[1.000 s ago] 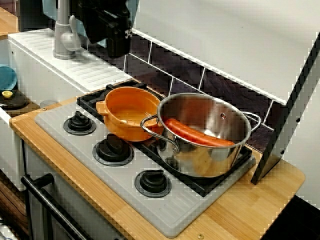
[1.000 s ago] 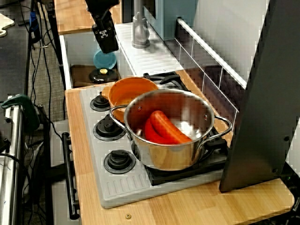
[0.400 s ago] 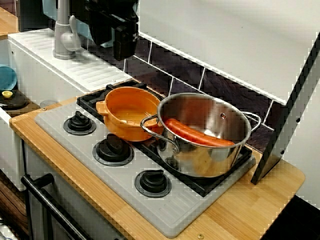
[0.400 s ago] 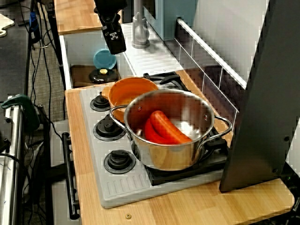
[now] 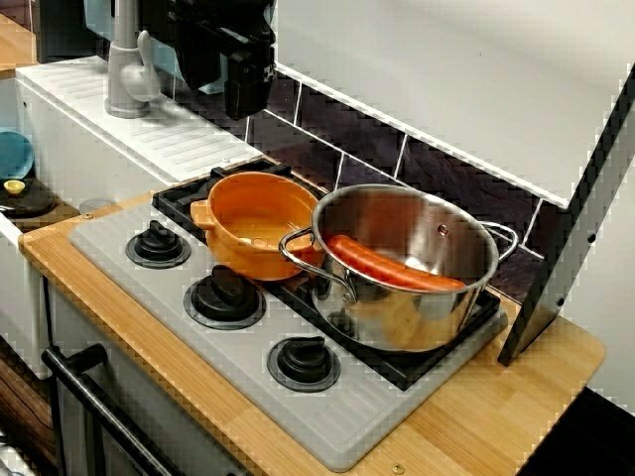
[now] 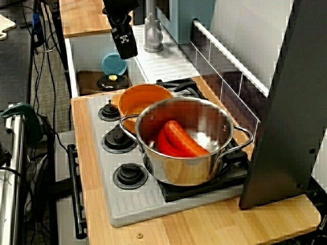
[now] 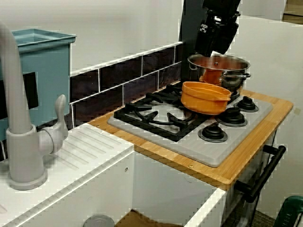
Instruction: Lift pot from stove
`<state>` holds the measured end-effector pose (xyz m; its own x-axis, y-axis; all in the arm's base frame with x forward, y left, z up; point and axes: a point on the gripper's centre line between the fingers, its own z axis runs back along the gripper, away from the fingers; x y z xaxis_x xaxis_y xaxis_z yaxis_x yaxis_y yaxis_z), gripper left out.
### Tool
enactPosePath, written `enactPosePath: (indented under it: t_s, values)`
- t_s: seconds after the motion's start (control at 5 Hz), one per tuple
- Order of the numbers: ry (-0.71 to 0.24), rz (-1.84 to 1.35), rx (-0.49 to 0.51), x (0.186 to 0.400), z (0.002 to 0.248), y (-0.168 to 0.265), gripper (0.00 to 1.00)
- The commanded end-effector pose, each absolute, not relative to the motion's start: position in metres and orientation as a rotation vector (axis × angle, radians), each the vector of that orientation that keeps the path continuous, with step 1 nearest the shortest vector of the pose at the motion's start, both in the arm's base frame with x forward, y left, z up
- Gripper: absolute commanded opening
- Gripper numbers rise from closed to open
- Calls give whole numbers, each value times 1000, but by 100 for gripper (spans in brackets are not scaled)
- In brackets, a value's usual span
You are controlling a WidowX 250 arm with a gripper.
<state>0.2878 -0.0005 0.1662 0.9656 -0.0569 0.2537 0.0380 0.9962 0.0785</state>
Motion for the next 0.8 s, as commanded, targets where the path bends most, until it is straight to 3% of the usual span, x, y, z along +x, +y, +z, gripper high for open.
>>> enactPosePath:
  t_s: [0.0, 0.6]
  values:
    - [-292, -52, 75, 294, 178, -2, 100]
    - [-229, -24, 136, 351, 142, -2, 100]
